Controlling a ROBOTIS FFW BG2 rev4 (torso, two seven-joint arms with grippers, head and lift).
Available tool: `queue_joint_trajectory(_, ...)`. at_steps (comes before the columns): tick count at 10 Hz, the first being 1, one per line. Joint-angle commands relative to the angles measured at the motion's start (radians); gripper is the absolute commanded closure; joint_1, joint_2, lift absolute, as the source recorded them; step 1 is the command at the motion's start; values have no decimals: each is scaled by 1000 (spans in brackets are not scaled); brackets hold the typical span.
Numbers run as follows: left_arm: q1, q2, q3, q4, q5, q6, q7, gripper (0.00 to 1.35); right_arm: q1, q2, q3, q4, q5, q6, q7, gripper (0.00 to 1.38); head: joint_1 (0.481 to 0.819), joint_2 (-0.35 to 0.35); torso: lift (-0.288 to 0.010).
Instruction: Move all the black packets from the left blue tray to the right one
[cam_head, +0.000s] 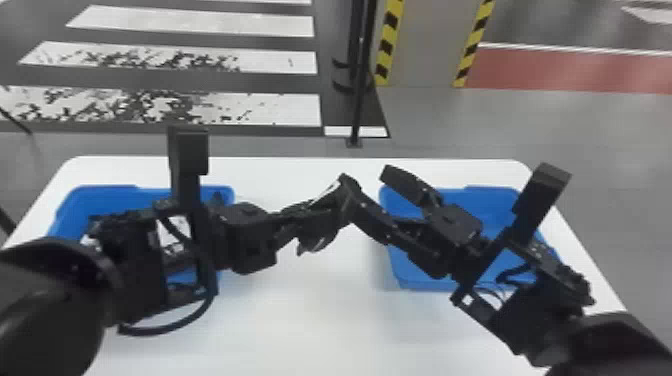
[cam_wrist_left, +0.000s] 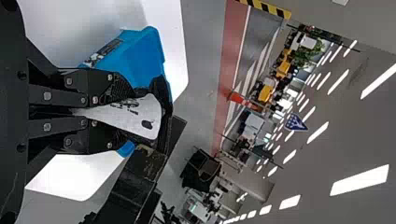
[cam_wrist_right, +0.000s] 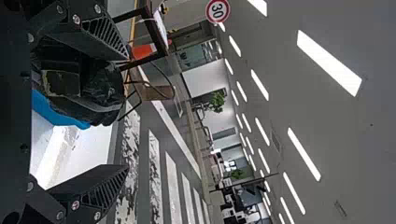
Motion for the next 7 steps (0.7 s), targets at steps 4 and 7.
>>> queue_joint_trajectory(4, -2, -1, -5, 2, -2, 2, 4, 1213, -19, -4, 48, 20, -44, 11, -2, 628, 695, -68, -140)
queue_joint_trajectory(7, -2, -1, -5, 2, -2, 2, 4, 1213, -19, -7, 50, 22, -48, 40, 0, 1279, 695, -54, -140)
